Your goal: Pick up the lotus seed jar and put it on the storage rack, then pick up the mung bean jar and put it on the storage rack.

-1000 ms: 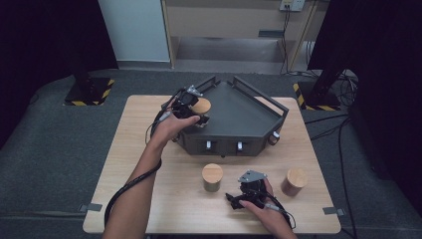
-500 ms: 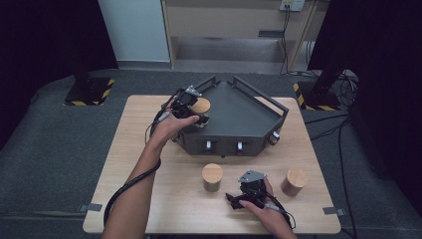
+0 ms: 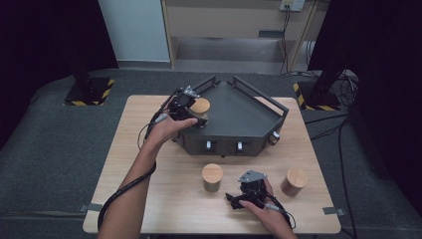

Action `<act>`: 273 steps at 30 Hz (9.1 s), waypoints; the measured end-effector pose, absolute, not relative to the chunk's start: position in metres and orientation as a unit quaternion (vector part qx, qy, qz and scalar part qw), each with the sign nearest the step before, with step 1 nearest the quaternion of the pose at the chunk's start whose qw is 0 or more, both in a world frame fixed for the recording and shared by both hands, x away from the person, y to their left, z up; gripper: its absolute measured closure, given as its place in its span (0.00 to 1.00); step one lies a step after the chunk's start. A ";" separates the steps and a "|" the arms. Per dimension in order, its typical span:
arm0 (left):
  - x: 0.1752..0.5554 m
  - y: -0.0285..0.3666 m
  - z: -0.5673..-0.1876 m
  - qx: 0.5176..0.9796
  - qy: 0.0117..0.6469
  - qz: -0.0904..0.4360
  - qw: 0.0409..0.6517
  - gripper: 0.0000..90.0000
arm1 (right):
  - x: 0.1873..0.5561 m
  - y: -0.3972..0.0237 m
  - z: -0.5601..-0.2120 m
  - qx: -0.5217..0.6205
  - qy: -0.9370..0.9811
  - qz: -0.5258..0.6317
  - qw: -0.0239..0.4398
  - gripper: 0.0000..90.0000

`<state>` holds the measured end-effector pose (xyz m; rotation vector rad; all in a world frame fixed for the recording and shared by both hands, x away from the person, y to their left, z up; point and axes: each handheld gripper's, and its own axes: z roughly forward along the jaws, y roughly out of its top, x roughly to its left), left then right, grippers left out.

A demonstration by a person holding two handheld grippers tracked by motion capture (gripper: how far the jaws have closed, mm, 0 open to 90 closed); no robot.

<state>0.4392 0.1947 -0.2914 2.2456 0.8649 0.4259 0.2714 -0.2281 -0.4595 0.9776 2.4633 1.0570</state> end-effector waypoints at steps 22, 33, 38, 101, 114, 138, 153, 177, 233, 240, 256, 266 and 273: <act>0.394 0.215 -0.284 0.845 0.348 0.192 0.357 0.05 | 0.271 -0.228 -0.460 0.340 0.854 0.367 0.143 0.01; 0.368 0.229 -0.286 0.839 0.353 0.203 0.361 0.05 | 0.272 -0.228 -0.459 0.340 0.854 0.367 0.142 0.01; 0.356 0.236 -0.292 0.836 0.356 0.207 0.363 0.05 | 0.272 -0.228 -0.459 0.340 0.854 0.366 0.142 0.01; 0.273 0.287 -0.410 0.814 0.435 0.175 0.341 0.04 | 0.272 -0.228 -0.459 0.340 0.854 0.366 0.142 0.01; 0.251 0.287 -0.433 0.810 0.447 0.177 0.335 0.03 | 0.271 -0.228 -0.459 0.340 0.854 0.366 0.143 0.01; 0.242 0.290 -0.456 0.804 0.453 0.189 0.336 0.00 | 0.272 -0.228 -0.459 0.340 0.854 0.367 0.142 0.01; 0.243 0.291 -0.456 0.805 0.452 0.188 0.336 0.00 | 0.274 -0.229 -0.456 0.345 0.855 0.365 0.132 0.03; 0.243 0.291 -0.456 0.805 0.451 0.188 0.335 0.00 | 0.273 -0.210 -0.430 0.317 0.861 0.372 0.137 0.05; 0.244 0.291 -0.456 0.806 0.450 0.187 0.336 0.00 | 0.289 -0.147 -0.428 0.309 0.869 0.363 0.134 0.28; 0.244 0.291 -0.456 0.806 0.450 0.187 0.336 0.00 | 0.287 -0.148 -0.424 0.310 0.868 0.360 0.145 0.28; 0.244 0.291 -0.456 0.806 0.450 0.187 0.335 0.00 | 0.283 -0.172 -0.398 0.313 0.866 0.355 0.163 0.28; 0.244 0.291 -0.456 0.806 0.450 0.187 0.335 0.00 | 0.286 -0.181 -0.384 0.317 0.866 0.351 0.159 0.28; 0.244 0.291 -0.456 0.806 0.450 0.187 0.335 0.00 | 0.288 -0.182 -0.376 0.315 0.868 0.347 0.164 0.28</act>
